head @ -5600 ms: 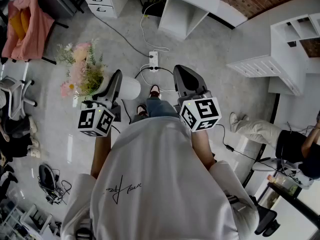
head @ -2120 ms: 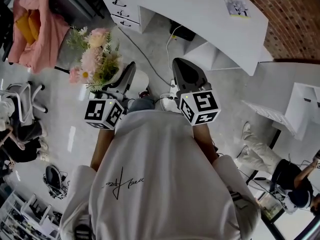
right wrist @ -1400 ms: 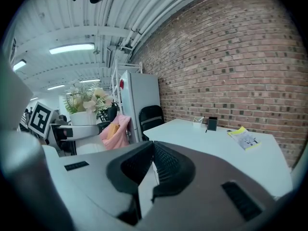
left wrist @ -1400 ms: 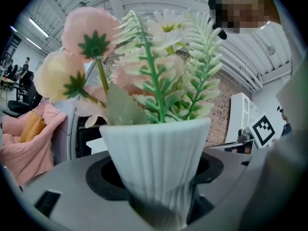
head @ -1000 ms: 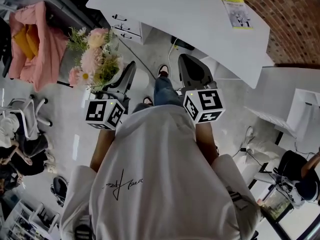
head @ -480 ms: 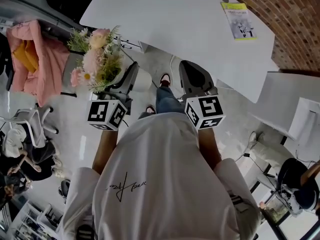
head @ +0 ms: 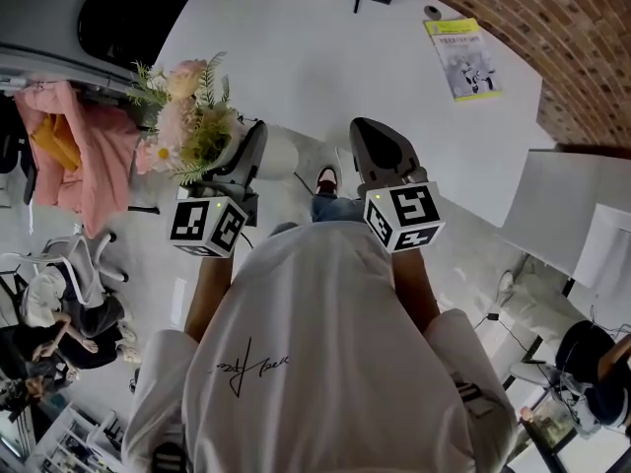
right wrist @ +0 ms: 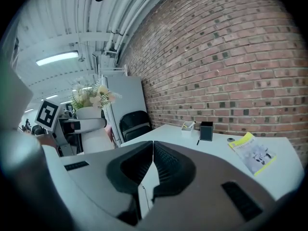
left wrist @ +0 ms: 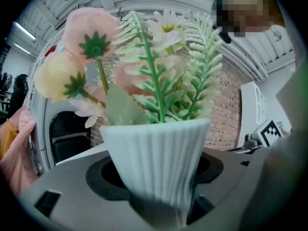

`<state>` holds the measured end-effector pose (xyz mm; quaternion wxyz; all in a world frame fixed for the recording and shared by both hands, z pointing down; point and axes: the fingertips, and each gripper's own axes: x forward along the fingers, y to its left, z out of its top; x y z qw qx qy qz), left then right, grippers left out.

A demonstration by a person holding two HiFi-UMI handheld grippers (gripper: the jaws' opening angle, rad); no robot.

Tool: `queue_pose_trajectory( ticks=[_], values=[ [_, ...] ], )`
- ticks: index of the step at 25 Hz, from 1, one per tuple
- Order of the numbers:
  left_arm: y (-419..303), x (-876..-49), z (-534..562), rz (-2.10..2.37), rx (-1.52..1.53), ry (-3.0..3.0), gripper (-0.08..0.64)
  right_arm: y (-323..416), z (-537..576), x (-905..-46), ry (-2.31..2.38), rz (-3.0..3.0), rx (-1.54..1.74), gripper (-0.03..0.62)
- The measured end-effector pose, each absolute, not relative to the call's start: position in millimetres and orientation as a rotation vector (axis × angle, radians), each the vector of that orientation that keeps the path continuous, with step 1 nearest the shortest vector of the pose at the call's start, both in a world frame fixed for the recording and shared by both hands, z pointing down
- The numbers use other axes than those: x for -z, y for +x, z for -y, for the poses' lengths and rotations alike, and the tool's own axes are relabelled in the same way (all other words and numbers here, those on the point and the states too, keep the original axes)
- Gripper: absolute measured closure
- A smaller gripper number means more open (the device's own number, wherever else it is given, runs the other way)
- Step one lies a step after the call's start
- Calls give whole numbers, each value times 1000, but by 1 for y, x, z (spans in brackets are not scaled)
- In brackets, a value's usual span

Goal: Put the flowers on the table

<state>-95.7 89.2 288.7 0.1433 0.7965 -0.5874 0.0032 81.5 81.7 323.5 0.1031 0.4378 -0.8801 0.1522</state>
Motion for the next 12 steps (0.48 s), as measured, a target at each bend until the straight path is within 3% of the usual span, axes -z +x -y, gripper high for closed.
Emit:
queue_pose_trajectory(
  ticks=[12],
  values=[
    [-76,-293,-46,1737,-7,2265,209,93,-44,-331,1222,2639,-467,568]
  ],
)
